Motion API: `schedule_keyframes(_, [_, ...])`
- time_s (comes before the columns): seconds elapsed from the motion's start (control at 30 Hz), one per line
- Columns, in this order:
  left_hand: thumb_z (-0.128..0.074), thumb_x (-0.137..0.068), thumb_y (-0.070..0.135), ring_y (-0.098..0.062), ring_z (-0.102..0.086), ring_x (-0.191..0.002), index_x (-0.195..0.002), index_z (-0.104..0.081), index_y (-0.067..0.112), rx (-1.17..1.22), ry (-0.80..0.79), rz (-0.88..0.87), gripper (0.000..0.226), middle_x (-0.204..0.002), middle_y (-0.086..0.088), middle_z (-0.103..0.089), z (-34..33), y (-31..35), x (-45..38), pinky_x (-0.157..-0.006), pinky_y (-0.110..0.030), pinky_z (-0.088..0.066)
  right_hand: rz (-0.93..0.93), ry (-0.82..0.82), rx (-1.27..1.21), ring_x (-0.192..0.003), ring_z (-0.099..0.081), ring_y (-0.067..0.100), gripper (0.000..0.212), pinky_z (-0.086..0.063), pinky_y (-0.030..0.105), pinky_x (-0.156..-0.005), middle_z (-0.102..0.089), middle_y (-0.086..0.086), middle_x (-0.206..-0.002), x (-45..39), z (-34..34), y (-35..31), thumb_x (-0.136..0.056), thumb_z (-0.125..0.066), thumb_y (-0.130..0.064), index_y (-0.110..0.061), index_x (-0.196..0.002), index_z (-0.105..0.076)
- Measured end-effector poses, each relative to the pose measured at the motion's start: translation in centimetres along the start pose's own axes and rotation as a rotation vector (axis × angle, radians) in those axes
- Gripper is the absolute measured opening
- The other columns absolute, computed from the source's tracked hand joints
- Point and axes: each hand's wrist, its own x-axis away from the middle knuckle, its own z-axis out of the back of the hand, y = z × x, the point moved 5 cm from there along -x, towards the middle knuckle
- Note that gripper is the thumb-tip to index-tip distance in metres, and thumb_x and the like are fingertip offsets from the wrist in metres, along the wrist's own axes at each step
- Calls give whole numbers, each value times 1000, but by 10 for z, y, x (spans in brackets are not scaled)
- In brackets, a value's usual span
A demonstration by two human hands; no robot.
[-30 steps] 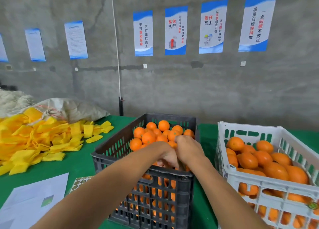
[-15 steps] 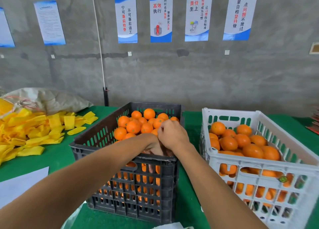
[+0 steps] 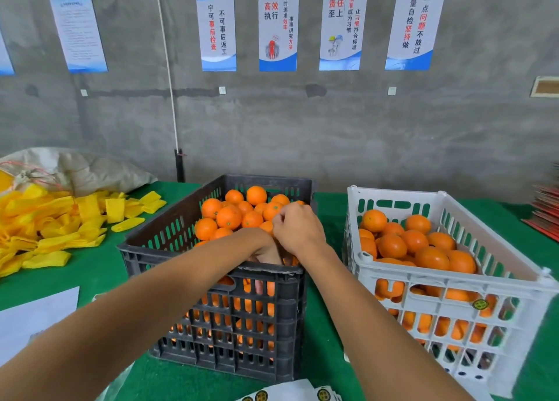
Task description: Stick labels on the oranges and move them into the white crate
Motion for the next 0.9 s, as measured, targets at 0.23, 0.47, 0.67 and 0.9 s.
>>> schedule_keyframes(0.23, [-78, -83, 11, -24, -63, -86, -116, -55, 25, 640, 922, -348, 42, -109, -8, -62, 46, -14, 60, -63, -36, -56, -75, 87, -335, -118, -62, 31, 33, -53, 47, -97, -67, 12, -126, 2, 12, 15, -106, -45, -29, -15, -128, -66])
schedule_keyframes(0.47, [-80, -80, 52, -2, -50, -113, -147, -45, 32, 466, 1528, -607, 79, -130, 13, -43, -22, 37, 149, -86, -15, -51, 331, 335, -553, -133, -47, 1, 53, -46, 17, -105, -46, -12, -150, 88, 53, 22, -104, -52, -48, -30, -152, -40])
schedule_keyframes(0.67, [-82, -81, 53, -13, -58, -102, -143, -53, 22, 325, 1575, -722, 75, -130, 2, -40, -124, 81, 140, -70, -33, -62, 331, 341, -609, -135, -50, 3, 61, -45, 10, -99, -47, -22, -150, 192, 35, 79, -95, -61, -59, -41, -150, -42])
schedule_keyframes(0.9, [-82, -84, 51, -27, -65, -91, -138, -60, 11, 169, 1281, -600, 71, -127, -9, -49, -236, 76, 68, -67, -38, -61, 211, -200, -210, -133, -45, -3, 76, -42, 17, -105, -37, -31, -151, 268, -56, 158, -93, -42, -77, -39, -157, -27])
